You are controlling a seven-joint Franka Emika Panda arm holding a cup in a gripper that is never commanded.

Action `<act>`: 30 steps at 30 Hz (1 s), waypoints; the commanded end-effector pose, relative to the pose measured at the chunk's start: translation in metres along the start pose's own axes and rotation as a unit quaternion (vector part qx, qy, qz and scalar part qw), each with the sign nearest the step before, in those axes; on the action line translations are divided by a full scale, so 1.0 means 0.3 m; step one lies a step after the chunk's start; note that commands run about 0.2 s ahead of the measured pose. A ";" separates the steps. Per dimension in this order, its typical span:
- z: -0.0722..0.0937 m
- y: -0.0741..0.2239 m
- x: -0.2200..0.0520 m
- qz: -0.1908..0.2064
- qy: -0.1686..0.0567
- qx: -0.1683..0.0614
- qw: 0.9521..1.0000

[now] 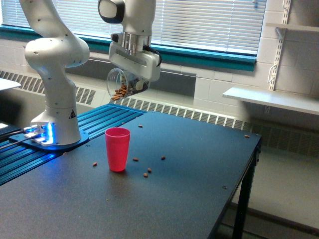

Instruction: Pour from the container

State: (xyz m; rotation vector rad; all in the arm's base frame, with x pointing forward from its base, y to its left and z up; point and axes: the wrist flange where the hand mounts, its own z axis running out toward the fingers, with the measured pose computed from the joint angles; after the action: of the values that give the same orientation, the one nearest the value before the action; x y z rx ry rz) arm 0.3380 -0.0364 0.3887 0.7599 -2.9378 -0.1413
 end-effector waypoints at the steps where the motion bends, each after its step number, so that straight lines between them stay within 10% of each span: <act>1: -0.015 0.007 0.024 -0.010 0.008 0.000 1.000; 30: 0.041 -0.023 0.030 -0.036 0.004 0.006 0.999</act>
State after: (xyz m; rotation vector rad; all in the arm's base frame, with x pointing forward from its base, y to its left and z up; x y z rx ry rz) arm 0.3295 -0.0414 0.3782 0.8222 -2.9166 -0.1224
